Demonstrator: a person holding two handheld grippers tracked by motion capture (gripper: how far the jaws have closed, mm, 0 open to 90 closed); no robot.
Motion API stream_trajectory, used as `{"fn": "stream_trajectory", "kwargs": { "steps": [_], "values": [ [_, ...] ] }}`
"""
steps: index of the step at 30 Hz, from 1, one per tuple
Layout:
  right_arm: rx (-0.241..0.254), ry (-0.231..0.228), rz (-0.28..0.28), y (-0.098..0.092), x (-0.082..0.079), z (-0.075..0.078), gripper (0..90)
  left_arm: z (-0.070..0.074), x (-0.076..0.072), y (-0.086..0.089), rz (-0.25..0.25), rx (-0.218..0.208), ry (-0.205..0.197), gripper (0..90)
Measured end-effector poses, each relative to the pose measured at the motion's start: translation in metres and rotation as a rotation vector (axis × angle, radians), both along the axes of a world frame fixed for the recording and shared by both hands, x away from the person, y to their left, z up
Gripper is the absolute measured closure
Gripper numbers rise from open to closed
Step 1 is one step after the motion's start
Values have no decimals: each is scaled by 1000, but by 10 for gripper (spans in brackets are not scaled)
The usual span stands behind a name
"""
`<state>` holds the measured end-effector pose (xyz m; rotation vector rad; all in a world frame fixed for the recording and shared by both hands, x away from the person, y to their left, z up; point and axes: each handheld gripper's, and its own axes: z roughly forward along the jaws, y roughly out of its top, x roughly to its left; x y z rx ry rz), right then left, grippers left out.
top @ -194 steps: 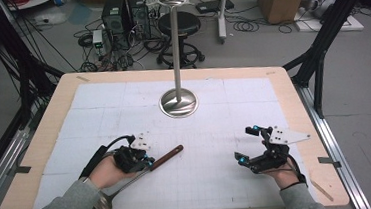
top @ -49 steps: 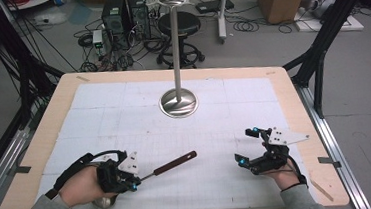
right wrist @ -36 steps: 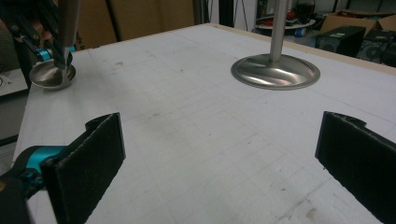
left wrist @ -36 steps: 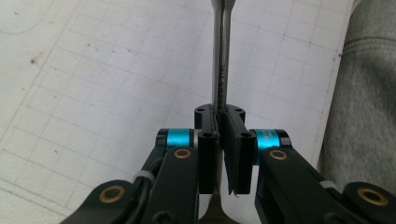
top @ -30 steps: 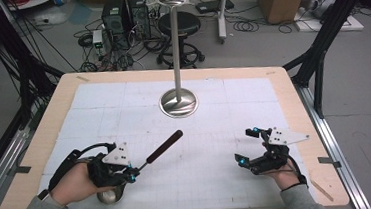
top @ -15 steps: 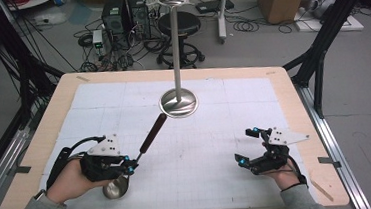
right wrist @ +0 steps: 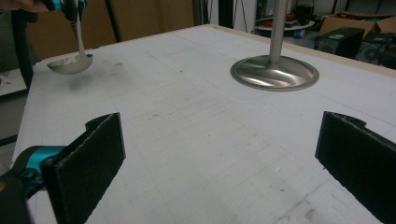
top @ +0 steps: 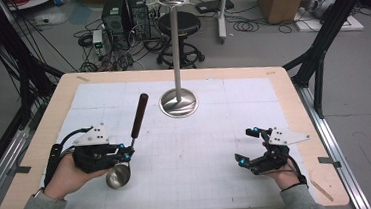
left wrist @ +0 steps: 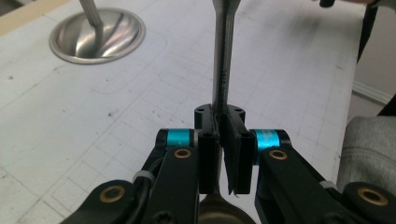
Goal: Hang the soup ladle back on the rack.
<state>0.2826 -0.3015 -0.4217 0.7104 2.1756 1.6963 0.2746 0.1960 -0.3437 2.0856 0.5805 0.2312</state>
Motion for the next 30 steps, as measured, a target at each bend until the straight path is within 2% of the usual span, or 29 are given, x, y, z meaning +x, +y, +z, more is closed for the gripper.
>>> {"fn": "stream_trajectory", "kwargs": {
  "steps": [9,14,25,28,30],
  "values": [
    [1,-1,2,0,0,0,4,-4,8,4,63,-78,1,842],
    [1,-2,1,0,0,0,4,-3,13,7,89,-105,-2,842],
    [1,0,3,0,0,0,4,4,23,6,128,-137,-15,842],
    [1,1,2,0,0,0,4,6,27,4,130,-112,-24,842],
    [2,3,2,0,-1,0,4,8,29,2,130,-112,-22,842]
  ]
}}
